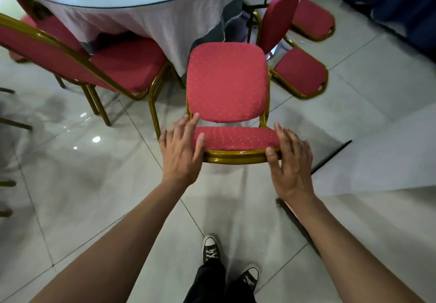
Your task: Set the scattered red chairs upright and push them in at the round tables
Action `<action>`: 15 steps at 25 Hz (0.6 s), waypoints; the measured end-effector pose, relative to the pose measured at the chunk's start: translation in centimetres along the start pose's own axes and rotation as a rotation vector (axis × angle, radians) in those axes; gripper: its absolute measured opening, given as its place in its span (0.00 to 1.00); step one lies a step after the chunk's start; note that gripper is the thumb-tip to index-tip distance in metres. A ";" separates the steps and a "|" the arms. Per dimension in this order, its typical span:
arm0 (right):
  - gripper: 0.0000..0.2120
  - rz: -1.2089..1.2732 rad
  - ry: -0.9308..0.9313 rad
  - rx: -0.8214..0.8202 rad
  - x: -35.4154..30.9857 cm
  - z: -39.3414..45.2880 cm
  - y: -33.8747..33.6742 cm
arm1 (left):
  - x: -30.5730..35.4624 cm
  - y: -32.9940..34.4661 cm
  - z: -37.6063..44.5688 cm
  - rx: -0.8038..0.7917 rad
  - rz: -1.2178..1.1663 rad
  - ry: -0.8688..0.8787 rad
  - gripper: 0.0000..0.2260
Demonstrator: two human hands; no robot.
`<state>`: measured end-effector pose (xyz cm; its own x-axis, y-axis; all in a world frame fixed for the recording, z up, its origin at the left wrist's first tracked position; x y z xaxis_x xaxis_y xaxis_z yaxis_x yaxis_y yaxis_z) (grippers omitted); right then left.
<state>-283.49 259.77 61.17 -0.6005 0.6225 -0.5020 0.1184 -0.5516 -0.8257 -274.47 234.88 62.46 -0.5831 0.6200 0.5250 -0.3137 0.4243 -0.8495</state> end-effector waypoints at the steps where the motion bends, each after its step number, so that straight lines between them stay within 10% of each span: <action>1: 0.35 0.006 0.002 -0.001 0.2 0.7 0.0 | 0.5 0.1 0.1 -0.004 0.040 0.071 0.28; 15: 0.31 0.085 0.030 -0.123 2.3 8.9 -1.6 | 4.3 -0.8 6.2 -0.019 0.039 0.004 0.30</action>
<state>-292.11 257.17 63.60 -0.5602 0.5941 -0.5773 0.2647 -0.5319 -0.8044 -281.37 233.16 65.12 -0.5913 0.6393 0.4916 -0.2763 0.4121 -0.8682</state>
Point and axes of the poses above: each hand's wrist, its own z-axis towards the middle knuckle, its own y-axis out of the palm, x = y × z, the point moved 4 cm from there along z, towards the middle knuckle, and after that the axes turned 15 degrees about -y, right-handed, at the moved point
